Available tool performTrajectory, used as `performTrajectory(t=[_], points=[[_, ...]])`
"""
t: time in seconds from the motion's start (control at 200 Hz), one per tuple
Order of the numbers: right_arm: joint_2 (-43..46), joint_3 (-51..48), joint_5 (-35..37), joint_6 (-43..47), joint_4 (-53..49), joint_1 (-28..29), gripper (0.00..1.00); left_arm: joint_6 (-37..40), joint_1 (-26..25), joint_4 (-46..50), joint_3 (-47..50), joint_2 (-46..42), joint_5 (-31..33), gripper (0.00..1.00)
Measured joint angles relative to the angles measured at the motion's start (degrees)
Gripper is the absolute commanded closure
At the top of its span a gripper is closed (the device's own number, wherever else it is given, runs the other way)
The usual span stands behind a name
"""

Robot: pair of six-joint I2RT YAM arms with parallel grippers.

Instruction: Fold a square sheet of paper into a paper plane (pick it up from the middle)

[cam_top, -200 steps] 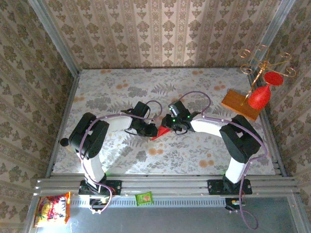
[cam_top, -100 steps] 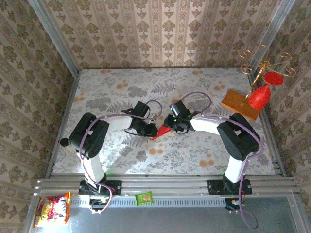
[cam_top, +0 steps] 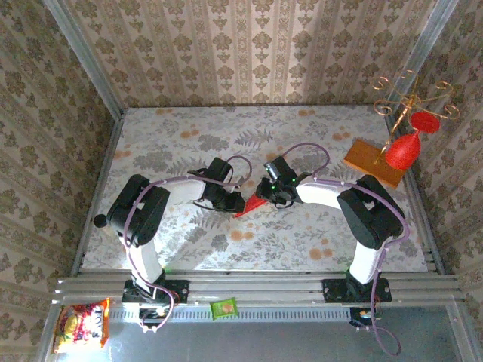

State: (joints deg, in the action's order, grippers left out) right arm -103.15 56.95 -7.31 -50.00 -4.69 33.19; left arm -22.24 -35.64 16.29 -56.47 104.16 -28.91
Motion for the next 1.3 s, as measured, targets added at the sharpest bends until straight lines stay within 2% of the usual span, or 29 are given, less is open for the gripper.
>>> performTrajectory(t=[0.665, 1.3], points=[[-0.37, -1.92, -0.46, -0.70, 0.61, -0.55, 0.76, 0.02, 0.04, 0.00, 0.00, 0.04, -0.20, 0.84], [-0.55, -1.92, -5.27, 3.76, 3.50, 0.39, 0.79, 0.02, 0.04, 0.00, 0.00, 0.04, -0.20, 0.85]])
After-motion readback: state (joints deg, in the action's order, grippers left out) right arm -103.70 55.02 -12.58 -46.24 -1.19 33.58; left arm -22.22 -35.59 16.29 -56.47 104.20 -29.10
